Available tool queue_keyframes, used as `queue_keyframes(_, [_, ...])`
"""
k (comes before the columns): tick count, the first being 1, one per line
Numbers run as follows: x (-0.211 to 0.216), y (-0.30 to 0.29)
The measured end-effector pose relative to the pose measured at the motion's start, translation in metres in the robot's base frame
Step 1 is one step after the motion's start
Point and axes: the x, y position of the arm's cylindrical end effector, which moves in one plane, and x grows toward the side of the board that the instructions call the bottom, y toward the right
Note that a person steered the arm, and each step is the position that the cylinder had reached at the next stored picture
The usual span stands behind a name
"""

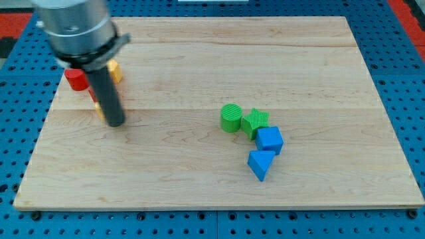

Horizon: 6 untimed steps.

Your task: Move the green star with blue blocks slightly to bottom

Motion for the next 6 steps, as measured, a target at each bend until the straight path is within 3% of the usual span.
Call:
queue_keyframes(1, [-0.011, -0.033])
queue_keyframes(3, [-0.024, 0.005])
queue_keyframes(5, [-0.051, 0.236])
queue_keyframes(6, [0.015, 0.275])
